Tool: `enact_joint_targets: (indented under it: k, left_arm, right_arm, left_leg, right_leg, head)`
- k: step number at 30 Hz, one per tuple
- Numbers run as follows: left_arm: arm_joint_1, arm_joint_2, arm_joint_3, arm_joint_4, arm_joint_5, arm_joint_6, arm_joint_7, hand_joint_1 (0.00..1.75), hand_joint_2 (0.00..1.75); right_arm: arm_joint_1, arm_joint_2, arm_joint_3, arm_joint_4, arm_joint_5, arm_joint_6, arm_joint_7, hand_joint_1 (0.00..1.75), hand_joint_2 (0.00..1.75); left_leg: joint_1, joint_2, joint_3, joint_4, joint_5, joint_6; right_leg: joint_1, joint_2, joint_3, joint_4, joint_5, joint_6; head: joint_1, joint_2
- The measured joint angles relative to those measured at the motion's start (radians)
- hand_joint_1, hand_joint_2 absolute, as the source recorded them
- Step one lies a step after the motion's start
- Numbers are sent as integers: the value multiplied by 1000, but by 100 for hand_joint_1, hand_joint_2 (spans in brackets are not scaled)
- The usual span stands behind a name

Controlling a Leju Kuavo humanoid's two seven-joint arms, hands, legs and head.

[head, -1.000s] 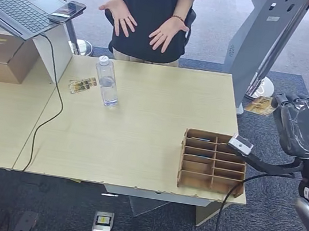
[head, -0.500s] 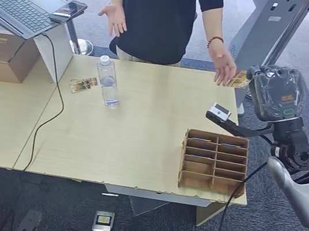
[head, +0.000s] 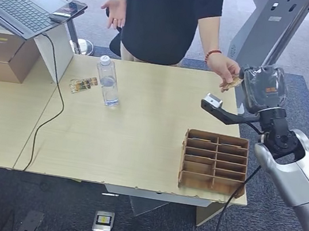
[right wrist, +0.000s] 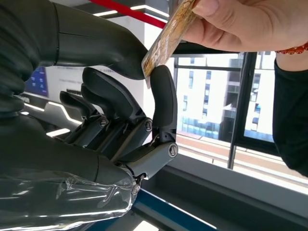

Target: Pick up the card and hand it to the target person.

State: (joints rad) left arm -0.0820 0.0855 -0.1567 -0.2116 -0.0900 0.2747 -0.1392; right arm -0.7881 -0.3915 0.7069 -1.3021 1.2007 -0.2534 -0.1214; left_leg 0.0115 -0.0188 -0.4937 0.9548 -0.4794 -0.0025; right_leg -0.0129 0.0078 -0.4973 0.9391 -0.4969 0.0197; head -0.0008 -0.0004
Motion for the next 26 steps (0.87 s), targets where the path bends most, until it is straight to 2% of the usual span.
enact_joint_targets:
  k: [1, 3, 4, 5, 10, 15, 26]
  left_arm:
    - [0, 0, 0, 0, 0, 0, 0, 0, 175]
    - [1, 0, -1, 0, 0, 0, 0, 0, 175]
    - [1, 0, -2, 0, 1, 0, 1, 0, 175]
    - [1, 0, -2, 0, 1, 0, 2, 0, 175]
    - [3, 0, -4, 0, 7, 1, 7, 0, 175]
    - [6, 0, -4, 0, 15, 1, 16, 0, 175]
    - [13, 1, -4, 1, 38, 11, 37, 0, 175]
  right_arm:
    - [-3, 5, 3, 14, 0, -1, 3, 117, 175]
    - [-7, 15, 10, 42, -5, -4, 8, 35, 175]
    - [-8, 19, 12, 56, -11, -8, 11, 7, 175]
    - [-10, 23, 14, 68, -18, -13, 13, 0, 175]
    - [-10, 30, 16, 94, -53, -30, 24, 0, 175]
    - [10, 25, 7, 67, -81, -4, 64, 0, 175]
    - [167, -83, -86, -183, -131, 96, 164, 0, 175]
  left_leg:
    - [0, 0, 0, 0, 0, 0]
    - [0, 0, 0, 0, 0, 0]
    - [0, 0, 0, 0, 0, 0]
    - [0, 0, 0, 0, 0, 0]
    - [0, 0, 0, 0, 0, 0]
    - [0, 0, 1, 1, 0, 0]
    - [0, 0, 2, 1, 0, 0]
  right_leg:
    - [0, 0, 0, 0, 0, 0]
    - [0, 0, 0, 0, 0, 0]
    - [0, 0, 0, 0, 0, 0]
    - [0, 0, 0, 0, 0, 0]
    - [0, 0, 0, 0, 0, 0]
    - [0, 1, 0, -1, 0, 0]
    - [0, 1, 0, -2, 0, 0]
  head:
    - [0, 0]
    - [0, 0]
    - [0, 0]
    - [0, 0]
    - [0, 0]
    - [0, 0]
    - [0, 0]
